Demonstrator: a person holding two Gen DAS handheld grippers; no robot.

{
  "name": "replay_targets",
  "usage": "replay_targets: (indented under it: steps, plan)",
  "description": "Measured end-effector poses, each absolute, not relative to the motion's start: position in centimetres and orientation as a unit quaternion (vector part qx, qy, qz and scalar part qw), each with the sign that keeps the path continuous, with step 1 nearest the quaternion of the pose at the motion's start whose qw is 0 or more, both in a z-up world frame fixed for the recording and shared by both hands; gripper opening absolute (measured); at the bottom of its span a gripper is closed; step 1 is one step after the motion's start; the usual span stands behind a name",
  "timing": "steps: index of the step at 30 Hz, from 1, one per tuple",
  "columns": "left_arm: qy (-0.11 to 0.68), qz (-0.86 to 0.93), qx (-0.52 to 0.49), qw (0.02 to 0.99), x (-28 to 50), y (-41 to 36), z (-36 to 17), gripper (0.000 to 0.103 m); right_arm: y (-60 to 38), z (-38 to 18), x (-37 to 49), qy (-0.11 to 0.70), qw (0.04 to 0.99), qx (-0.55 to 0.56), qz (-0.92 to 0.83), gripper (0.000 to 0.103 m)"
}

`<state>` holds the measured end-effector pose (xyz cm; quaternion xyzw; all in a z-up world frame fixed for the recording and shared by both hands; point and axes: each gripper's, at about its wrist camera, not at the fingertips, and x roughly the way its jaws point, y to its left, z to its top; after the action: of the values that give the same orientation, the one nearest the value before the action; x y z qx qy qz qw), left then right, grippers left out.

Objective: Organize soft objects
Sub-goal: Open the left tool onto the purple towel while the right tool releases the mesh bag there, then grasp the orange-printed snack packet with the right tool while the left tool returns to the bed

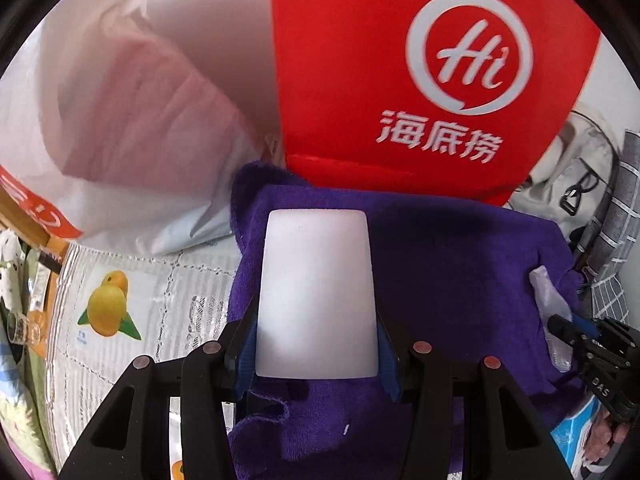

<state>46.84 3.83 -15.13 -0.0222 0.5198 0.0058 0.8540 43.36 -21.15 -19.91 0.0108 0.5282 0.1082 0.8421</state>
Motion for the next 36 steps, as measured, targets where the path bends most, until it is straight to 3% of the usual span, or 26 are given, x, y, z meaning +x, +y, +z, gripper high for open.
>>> replay_targets:
  steps: [3,5,8,9,10,11,14,25,36]
  plan:
    - [0.530,-0.003,-0.032,0.848,47.2,4.0,-15.8,0.048,-21.1,-19.7,43.2,0.523,0.845,0.008,0.107,0.027]
    - [0.534,-0.007,-0.037,0.845,47.3,4.1,-16.2,0.048,-21.3,-19.4,42.9,0.520,0.847,0.005,0.108,0.041]
    - [0.536,-0.016,-0.049,0.843,47.4,4.2,-16.2,0.050,-21.1,-19.1,42.6,0.515,0.850,-0.007,0.109,0.048]
    - [0.536,-0.018,-0.052,0.842,47.5,4.2,-16.2,0.059,-20.8,-19.0,42.9,0.514,0.851,-0.011,0.108,0.052]
    - [0.536,-0.019,-0.054,0.842,47.6,4.2,-16.2,0.074,-20.7,-18.9,42.8,0.511,0.853,-0.015,0.108,0.060]
    - [0.536,-0.018,-0.056,0.842,47.6,4.2,-16.2,0.079,-20.5,-18.6,42.7,0.505,0.856,-0.019,0.108,0.069]
    - [0.526,-0.011,-0.046,0.849,47.5,3.9,-15.5,0.081,-20.1,-17.9,42.3,0.491,0.864,-0.031,0.106,0.084]
    - [0.481,-0.002,-0.051,0.875,42.0,4.8,-10.7,0.081,-19.3,-13.2,38.5,0.427,0.901,-0.030,0.065,0.085]
    - [0.469,-0.009,-0.046,0.882,32.4,6.3,-7.9,0.081,-19.3,-11.4,28.1,0.438,0.891,0.043,0.113,0.085]
